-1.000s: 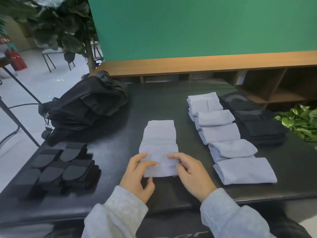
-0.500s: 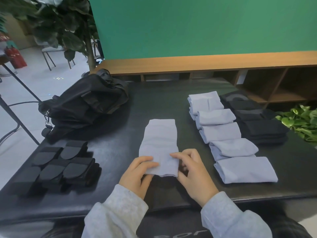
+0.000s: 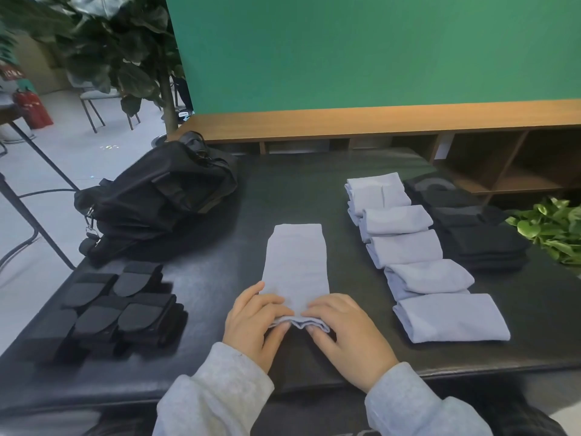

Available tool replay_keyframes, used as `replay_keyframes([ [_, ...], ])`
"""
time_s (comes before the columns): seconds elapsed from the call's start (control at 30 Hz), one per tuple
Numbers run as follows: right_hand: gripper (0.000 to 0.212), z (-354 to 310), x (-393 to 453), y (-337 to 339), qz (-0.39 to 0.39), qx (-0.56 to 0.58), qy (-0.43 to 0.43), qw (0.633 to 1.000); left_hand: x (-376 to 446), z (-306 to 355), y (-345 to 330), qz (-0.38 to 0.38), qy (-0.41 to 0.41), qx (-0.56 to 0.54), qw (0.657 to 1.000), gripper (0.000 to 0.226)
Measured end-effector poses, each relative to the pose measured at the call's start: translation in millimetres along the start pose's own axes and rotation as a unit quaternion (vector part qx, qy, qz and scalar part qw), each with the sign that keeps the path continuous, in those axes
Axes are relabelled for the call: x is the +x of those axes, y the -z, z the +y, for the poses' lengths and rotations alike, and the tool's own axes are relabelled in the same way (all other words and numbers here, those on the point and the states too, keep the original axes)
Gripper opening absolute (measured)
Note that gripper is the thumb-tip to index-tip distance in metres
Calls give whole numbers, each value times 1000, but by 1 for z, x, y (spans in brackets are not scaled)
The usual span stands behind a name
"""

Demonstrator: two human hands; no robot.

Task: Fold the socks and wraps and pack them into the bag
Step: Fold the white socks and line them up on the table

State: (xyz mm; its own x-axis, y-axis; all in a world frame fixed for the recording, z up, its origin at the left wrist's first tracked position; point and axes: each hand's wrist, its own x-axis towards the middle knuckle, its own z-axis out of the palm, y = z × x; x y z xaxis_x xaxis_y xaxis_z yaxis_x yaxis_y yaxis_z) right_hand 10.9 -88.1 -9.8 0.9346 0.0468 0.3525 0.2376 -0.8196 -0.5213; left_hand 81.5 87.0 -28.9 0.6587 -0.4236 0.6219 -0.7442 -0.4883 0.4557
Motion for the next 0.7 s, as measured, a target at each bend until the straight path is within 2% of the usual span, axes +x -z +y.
replay_keyframes([
  [0.23, 46, -2, 1, 1, -2, 7, -6, 1000, 0, 5, 3, -45, 11, 20, 999, 8],
  [0.3, 51, -3, 1, 2, -8, 4, -18, 1000, 1, 8, 7, -73, 44, 9, 996, 2],
  [0.37, 55, -5, 1, 4, -7, 3, -29, 1000, 2, 13, 10, -95, 95, -10, 991, 16],
  [0.43, 42, -7, 1, 7, 4, 10, -36, 999, 2, 17, 13, -110, 130, -24, 985, 27],
  [0.5, 24, -7, 2, 8, 9, 11, -40, 999, 3, 20, 14, -118, 157, -23, 980, 23],
  [0.7, 21, -6, 1, 8, 30, -4, -75, 997, 5, 22, 15, -131, 189, -15, 973, 10],
])
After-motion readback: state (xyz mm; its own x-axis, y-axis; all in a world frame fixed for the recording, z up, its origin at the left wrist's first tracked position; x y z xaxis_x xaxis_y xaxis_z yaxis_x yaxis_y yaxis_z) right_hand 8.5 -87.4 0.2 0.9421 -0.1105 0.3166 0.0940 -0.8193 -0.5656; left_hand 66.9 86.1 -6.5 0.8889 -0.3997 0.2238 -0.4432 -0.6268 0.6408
